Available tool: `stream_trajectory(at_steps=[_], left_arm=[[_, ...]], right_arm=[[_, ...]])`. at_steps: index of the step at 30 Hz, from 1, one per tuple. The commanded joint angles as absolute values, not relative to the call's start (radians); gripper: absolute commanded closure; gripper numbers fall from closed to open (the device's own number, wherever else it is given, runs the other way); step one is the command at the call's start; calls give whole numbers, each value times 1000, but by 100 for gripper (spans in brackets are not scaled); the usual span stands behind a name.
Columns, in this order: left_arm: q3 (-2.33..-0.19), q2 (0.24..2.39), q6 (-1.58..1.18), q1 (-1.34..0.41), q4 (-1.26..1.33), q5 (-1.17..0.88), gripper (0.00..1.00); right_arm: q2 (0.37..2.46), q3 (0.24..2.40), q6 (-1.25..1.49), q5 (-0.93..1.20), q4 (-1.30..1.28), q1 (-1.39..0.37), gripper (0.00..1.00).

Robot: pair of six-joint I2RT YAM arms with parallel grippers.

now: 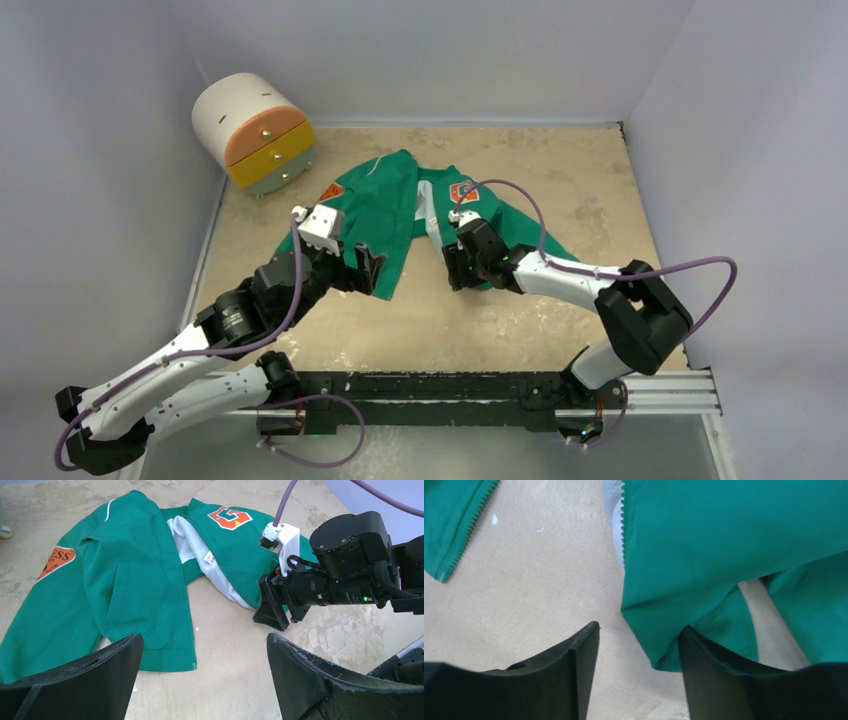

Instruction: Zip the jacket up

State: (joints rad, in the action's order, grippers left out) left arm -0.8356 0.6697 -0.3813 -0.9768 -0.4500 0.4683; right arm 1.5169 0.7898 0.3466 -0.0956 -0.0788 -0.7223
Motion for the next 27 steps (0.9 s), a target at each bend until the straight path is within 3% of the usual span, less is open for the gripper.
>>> stream_trajectory(at_steps=[1, 5, 8, 19, 27], left_arm=[[-835, 662, -368, -979, -433, 477, 7], [-834, 663, -370, -979, -436, 479, 7], [-835, 663, -370, -979, -437, 483, 7], [-836, 675, -430, -980, -432, 517, 5], [-792, 764, -646, -979, -339, 482, 1]], right_arm=[[1532, 862, 361, -213, -115, -744, 47], [1538, 879, 372, -228, -115, -746, 69], [1549, 896, 387, -213, -108, -753, 99], [1452, 889, 601, 50, 100, -782, 100], [1349, 813, 649, 54, 206, -850, 100]])
